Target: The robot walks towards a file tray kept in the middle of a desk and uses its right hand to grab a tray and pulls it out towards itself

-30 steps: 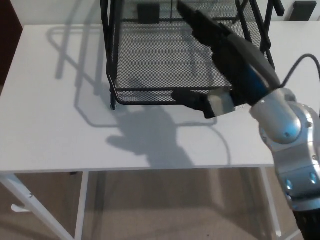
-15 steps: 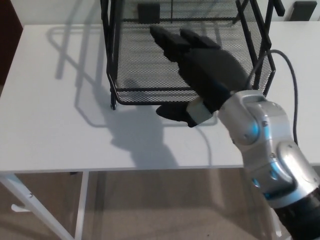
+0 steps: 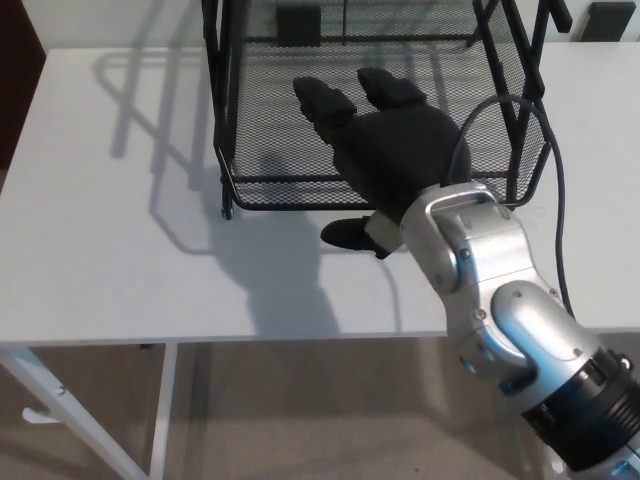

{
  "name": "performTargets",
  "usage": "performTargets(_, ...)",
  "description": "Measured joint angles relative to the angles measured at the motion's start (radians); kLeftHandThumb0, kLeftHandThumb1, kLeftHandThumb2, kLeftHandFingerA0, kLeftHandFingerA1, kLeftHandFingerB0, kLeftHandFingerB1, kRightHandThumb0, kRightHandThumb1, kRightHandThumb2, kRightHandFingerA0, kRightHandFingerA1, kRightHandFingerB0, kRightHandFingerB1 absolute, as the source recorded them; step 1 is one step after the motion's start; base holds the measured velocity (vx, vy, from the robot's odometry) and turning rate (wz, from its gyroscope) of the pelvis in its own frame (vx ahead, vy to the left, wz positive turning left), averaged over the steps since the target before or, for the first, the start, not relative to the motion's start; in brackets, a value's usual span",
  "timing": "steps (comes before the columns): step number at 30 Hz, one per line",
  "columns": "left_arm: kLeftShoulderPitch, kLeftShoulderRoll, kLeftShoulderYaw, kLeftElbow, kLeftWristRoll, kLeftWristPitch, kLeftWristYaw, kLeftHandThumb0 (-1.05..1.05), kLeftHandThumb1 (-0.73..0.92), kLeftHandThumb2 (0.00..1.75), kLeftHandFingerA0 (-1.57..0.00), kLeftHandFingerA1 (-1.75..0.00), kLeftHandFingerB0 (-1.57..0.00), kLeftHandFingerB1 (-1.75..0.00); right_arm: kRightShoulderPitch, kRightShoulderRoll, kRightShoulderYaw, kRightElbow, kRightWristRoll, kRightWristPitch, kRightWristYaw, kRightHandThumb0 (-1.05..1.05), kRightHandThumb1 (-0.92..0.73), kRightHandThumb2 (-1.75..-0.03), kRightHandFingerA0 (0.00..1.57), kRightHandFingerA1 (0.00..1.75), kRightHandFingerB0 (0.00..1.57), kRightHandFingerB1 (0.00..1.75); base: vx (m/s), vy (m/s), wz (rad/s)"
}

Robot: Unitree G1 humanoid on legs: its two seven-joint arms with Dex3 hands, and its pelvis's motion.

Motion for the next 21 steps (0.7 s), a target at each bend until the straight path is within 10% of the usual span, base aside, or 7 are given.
performTargets(21,-0.006,0.019,-0.059,-0.007,0.021,-0.006,-0.001,-0.35,0.20,0.80,-0.39,-0.38,-0.31,-0.33,-0.025,-0.007,0.135,0.115,-0.300,0.166,0.010,-0.84,-0.54,-0.85,0.00,0.01,0.00,0.00,0.00,0.000,0.00)
